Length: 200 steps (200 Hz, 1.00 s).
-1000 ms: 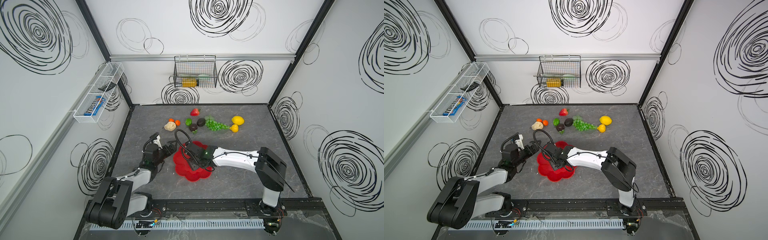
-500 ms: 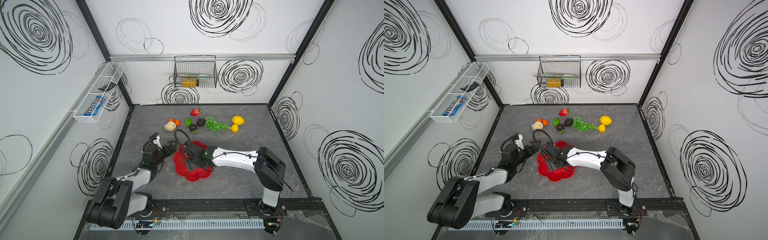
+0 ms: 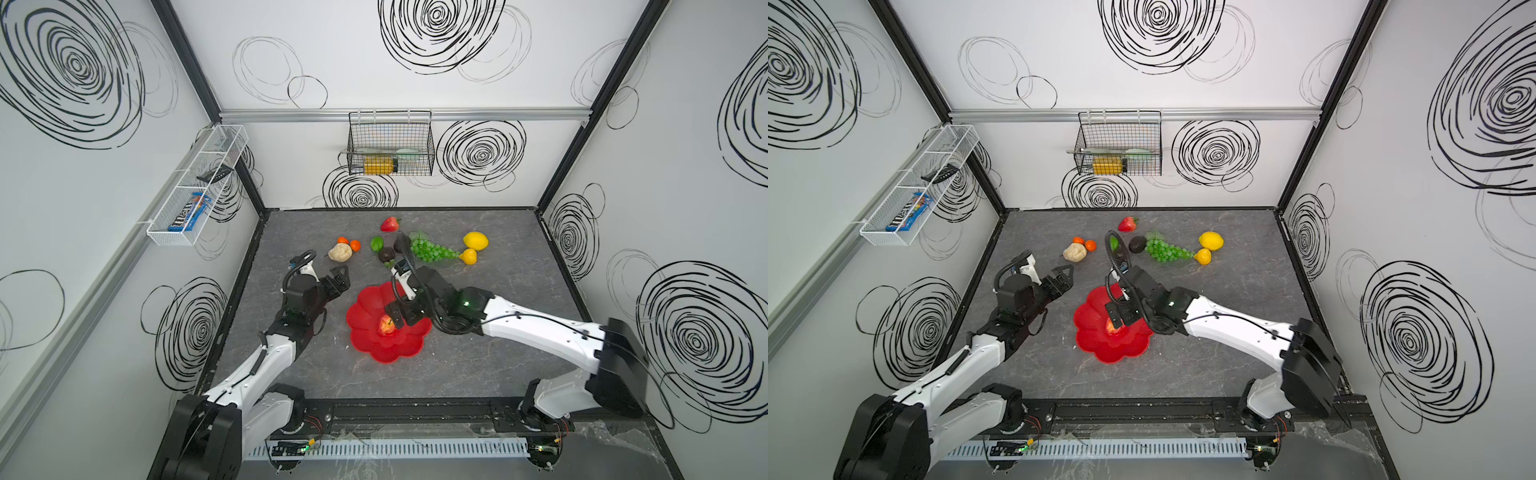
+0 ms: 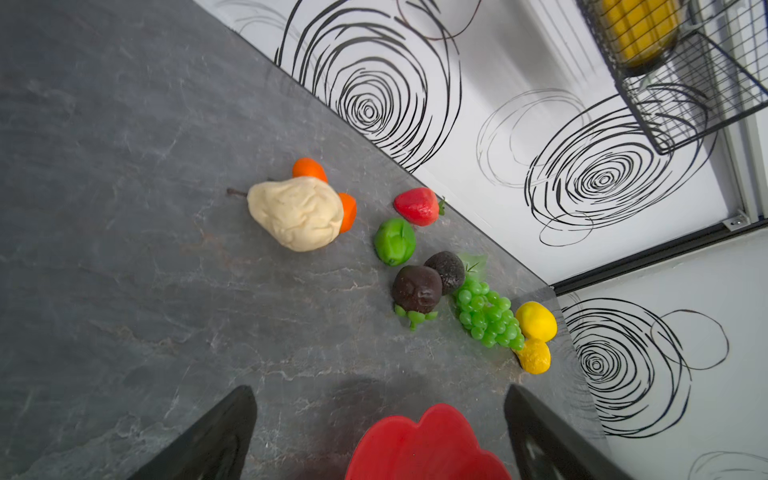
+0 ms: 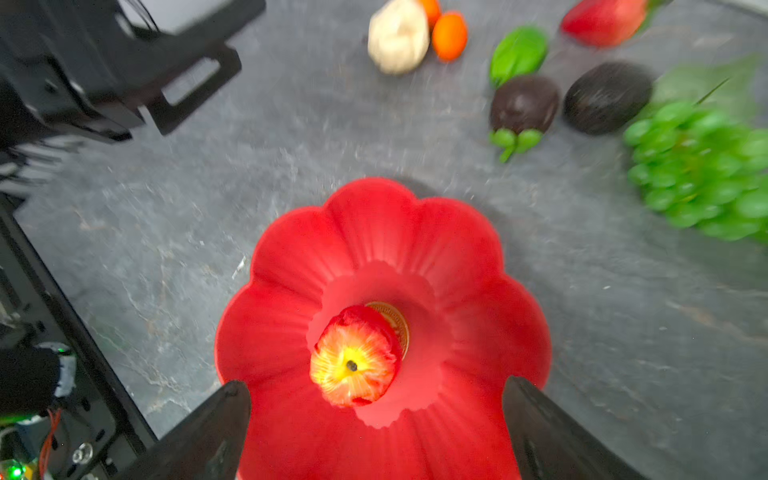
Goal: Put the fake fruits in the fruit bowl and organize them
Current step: 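Drop the apple in the bowl with the right gripper while left moves to pear, then lower the left gripper onto the cream pear and close on it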
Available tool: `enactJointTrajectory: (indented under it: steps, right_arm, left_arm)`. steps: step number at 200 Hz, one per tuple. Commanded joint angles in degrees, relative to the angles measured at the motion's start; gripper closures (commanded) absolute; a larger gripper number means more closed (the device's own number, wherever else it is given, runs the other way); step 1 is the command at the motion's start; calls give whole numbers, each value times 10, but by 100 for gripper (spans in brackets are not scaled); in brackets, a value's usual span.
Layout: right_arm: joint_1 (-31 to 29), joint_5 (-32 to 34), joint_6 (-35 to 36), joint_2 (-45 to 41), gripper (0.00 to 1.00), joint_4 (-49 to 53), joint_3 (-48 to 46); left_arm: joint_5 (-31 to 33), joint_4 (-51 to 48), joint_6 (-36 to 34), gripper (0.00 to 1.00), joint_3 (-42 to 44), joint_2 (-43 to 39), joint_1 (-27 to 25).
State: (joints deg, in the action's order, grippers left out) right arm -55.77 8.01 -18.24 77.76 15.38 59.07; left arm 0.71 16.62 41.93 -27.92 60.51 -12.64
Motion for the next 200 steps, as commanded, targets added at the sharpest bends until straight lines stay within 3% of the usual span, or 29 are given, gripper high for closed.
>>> enactJointTrajectory:
  steps: [1, 40, 87, 128, 200]
  right_arm:
    - [36, 15, 27, -81, 2, -100, -86]
    - [107, 10, 10, -190, 2, -208, -241]
    - [129, 37, -13, -205, 3, -316, -363]
    - [131, 38, -28, -200, 3, -331, -374]
    - [139, 3, -50, -175, 3, -340, -378]
  left_arm:
    - [72, -61, -35, 2, -57, 39, -1]
    - [99, -154, -40, 3, -200, 192, 12]
    - [131, -210, -3, 4, -321, 342, -1]
    - [197, -278, 3, 4, -424, 453, -17]
    - [241, -324, 4, 2, -515, 544, -19]
